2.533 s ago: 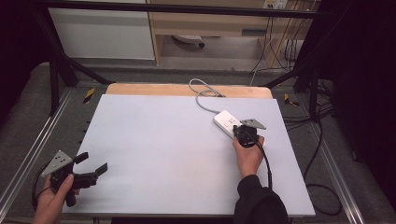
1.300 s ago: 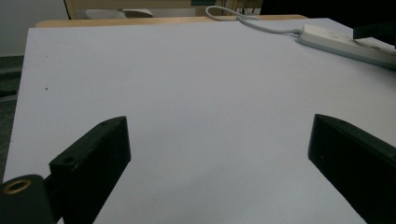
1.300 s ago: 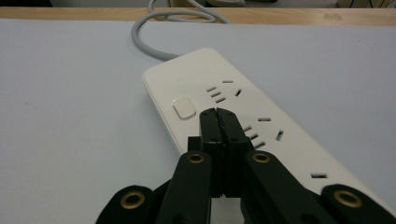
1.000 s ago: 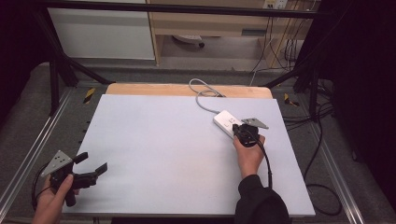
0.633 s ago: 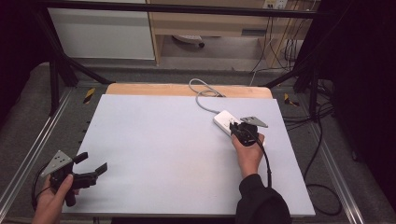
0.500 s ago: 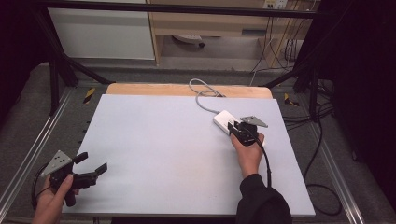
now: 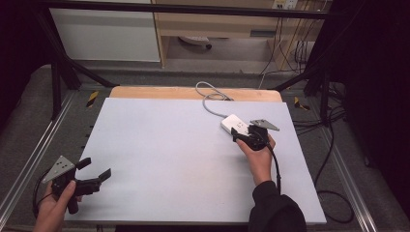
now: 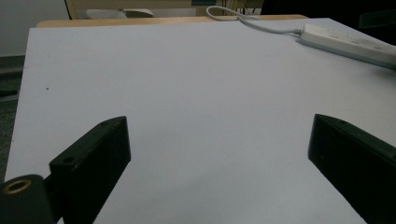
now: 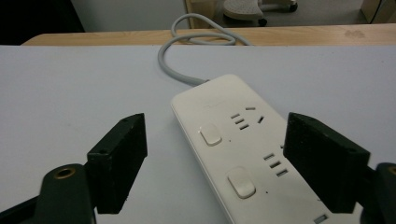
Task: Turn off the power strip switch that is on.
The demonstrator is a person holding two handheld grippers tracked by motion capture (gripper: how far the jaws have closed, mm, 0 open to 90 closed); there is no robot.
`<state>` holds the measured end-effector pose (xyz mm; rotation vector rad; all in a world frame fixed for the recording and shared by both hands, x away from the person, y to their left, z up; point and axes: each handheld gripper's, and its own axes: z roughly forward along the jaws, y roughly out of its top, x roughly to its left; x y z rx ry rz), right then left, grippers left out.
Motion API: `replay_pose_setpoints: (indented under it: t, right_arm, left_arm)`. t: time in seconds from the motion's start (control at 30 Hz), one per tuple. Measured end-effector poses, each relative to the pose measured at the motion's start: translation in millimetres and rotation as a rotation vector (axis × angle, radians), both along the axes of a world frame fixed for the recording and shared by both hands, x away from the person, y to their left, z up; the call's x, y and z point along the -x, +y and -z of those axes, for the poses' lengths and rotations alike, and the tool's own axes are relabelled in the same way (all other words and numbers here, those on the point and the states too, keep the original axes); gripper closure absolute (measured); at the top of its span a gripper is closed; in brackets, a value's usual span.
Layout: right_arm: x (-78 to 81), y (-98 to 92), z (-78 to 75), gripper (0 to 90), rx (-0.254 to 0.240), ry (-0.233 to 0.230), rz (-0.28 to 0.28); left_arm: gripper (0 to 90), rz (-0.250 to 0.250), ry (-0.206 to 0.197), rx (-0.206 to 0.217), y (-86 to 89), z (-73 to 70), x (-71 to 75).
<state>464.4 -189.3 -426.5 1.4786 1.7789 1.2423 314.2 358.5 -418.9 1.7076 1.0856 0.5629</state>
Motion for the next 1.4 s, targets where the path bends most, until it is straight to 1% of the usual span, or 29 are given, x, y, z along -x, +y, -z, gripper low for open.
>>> replay_pose_setpoints:
  t: [0.23,0.33,0.57,0.67,0.83,1.0,1.4]
  right_arm:
    - [0.0,1.3,-4.9,8.2,0.002,0.0,-0.012]
    - [0.3,2.6,-8.3,4.6,0.005,0.0,-0.024]
    - [2.8,4.5,-15.8,4.1,0.012,-0.013,-0.04]
    - [4.9,4.0,-19.1,5.6,0.012,-0.028,-0.059]
    - [8.6,3.6,-25.3,6.0,0.011,-0.048,-0.072]
    - [12.8,1.4,-30.0,6.6,0.012,-0.061,-0.079]
    - [24.2,-6.6,-42.5,6.9,0.0,-0.084,-0.104]
  left_arm:
    - [5.8,0.0,0.0,0.0,0.0,0.0,0.1]
    - [5.8,0.0,0.0,0.0,-0.1,0.0,0.1]
    - [5.8,0.0,0.001,0.0,-0.1,0.0,0.0]
    - [5.8,-0.001,0.002,0.003,-0.2,0.1,0.1]
    - [5.8,0.0,0.001,0.0,-0.2,0.0,0.2]
    - [5.8,-0.001,0.001,0.003,-0.6,0.0,0.3]
    - [5.8,-0.001,0.001,0.002,-1.0,0.0,0.5]
